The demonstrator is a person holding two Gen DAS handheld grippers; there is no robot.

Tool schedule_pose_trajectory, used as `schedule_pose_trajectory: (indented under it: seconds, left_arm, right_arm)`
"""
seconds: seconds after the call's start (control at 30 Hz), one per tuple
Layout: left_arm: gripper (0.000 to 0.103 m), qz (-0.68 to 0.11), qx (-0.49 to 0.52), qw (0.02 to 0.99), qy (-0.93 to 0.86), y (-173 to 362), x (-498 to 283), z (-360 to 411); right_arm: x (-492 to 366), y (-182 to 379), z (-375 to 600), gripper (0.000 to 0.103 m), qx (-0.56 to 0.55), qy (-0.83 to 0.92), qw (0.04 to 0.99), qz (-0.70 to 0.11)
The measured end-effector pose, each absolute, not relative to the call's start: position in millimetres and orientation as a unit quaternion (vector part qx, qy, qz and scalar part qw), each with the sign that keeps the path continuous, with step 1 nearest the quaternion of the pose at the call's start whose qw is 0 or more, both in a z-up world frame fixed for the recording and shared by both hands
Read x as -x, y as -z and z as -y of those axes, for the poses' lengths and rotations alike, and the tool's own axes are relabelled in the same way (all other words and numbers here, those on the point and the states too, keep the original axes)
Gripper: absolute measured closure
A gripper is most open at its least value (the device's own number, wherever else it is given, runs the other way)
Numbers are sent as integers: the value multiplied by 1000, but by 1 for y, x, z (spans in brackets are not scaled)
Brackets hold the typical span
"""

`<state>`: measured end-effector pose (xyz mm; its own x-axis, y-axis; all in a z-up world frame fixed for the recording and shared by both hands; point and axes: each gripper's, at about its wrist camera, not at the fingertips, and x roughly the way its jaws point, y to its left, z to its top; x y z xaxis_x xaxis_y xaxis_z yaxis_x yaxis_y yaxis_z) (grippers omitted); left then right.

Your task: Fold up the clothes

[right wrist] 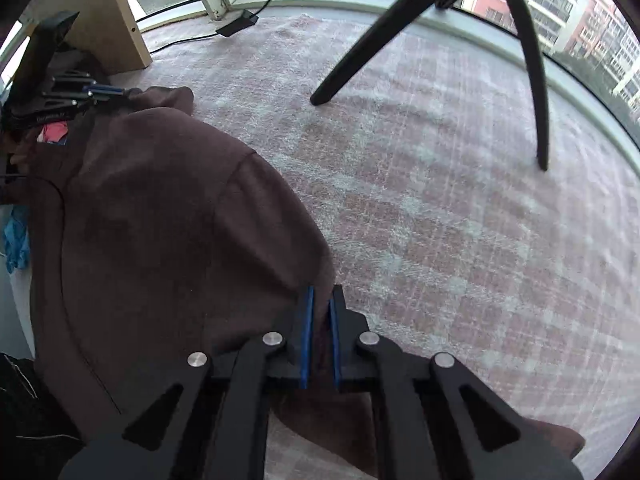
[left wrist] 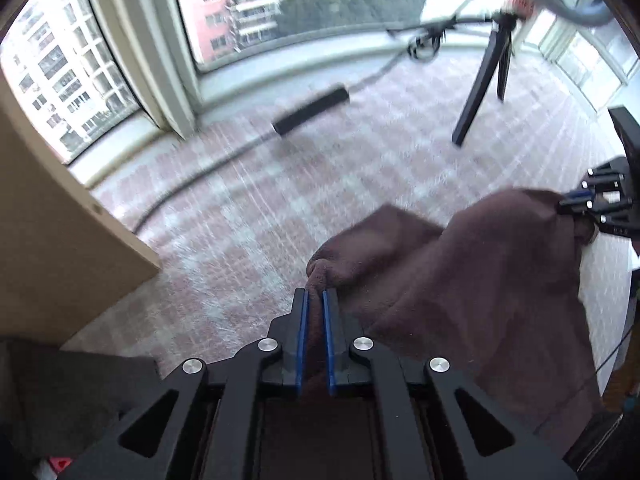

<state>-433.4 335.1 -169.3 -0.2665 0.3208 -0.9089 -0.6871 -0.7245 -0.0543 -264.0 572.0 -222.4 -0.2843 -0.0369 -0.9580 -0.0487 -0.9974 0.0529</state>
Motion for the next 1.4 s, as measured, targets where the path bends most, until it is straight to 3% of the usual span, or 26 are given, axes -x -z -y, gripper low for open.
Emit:
schedule_pose_trajectory:
  seconds: [0.13,0.23,0.37,0.43,0.5,0.57,0.83,0.87,0.9,1.1,1.4]
  left_arm:
    - [91,-155,460,322,-813,146,426,-340]
    - [88,-196,522,300,-774,182,436,-349]
    - [87,-169,532,278,-782,177,441,-311]
    - [82,-171,525,273,-788,163,441,-289]
    - [82,-184,525,271,-785,158,441,-269]
    - [81,-190,532,269,-780,157,443,-251]
    - [76,-182,590,292,-730,207,434,-233]
    - [84,-183,586,294,-732,208,431,-234]
    - [101,-183,576,297,-739,204,425,-234]
    - [101,-173,542,367,-736,183,375,-242]
    - [100,-176,559,418,-695,203,327,-254]
  right_arm:
    - [250,184,-577,96,548,-833,68,5]
    - [247,204,-580,94,584,-808,81,14]
    - [250,217,-572,88,619,-781,84,27]
    - [255,199,-564,80,603,-793,83,37]
    - [264,180,-557,58,581,-809,81,43]
    - [278,168,-548,51,569,-818,67,51]
    - [337,175,-483,51,568,-821,-62,9]
    - [343,180,-470,51,573,-816,-77,8]
    - [348,187,-458,51,578,-811,-86,12]
    - [379,188,-428,51,578,-809,-105,-36]
    - [450,188,-379,51,569,-811,-123,-63]
